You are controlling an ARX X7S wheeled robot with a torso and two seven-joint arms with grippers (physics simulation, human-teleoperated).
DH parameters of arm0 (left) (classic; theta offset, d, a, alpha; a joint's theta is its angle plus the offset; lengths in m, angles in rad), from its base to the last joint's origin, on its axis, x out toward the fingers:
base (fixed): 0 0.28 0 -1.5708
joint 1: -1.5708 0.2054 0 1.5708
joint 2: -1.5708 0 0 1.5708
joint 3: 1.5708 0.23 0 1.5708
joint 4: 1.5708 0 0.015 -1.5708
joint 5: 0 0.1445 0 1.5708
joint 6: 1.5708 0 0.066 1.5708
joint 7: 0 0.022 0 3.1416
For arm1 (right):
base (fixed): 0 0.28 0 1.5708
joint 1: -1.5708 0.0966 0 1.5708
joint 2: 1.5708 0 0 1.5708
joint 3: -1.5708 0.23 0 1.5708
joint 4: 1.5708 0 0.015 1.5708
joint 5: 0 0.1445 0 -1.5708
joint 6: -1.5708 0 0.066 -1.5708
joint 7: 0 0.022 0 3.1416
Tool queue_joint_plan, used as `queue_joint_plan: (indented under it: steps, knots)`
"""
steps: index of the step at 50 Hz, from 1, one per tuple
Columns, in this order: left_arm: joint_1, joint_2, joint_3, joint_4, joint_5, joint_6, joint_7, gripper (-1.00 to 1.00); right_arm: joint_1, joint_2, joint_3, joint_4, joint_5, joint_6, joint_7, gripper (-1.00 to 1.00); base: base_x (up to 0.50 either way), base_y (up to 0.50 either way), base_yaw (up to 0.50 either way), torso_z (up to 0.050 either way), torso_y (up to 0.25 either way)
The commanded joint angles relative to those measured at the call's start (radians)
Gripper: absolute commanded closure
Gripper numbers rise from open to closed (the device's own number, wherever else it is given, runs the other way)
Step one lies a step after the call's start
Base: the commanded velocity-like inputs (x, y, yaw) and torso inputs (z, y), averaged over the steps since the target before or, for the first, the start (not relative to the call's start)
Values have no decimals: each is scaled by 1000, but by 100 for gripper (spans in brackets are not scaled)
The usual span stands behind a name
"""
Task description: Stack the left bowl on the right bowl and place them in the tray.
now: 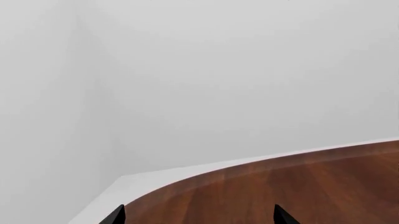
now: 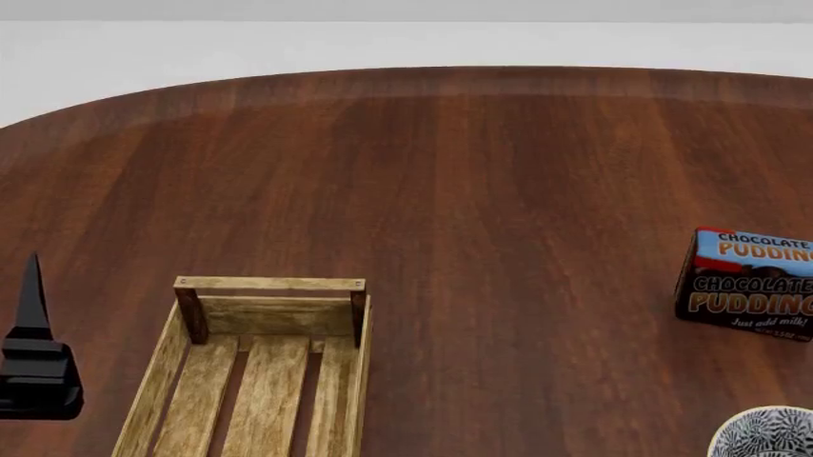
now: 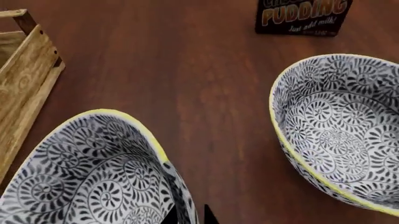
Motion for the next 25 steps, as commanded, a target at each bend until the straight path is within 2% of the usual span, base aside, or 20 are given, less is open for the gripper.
queue_joint_plan:
  steps: [1,16,25]
  knots:
    - [-3,-1,-5,10,-9,-6,-3,-100,34,31,4,-312,23,227,117,100,0,0,0,0,0]
    - [-18,-3,1,13,-18,-15,-8,-100,175,86,20,-478,43,449,112,100,0,0,0,0,0]
    - [-17,-4,5,9,-20,-10,-11,-100,265,88,126,-464,62,509,73,100,0,0,0,0,0]
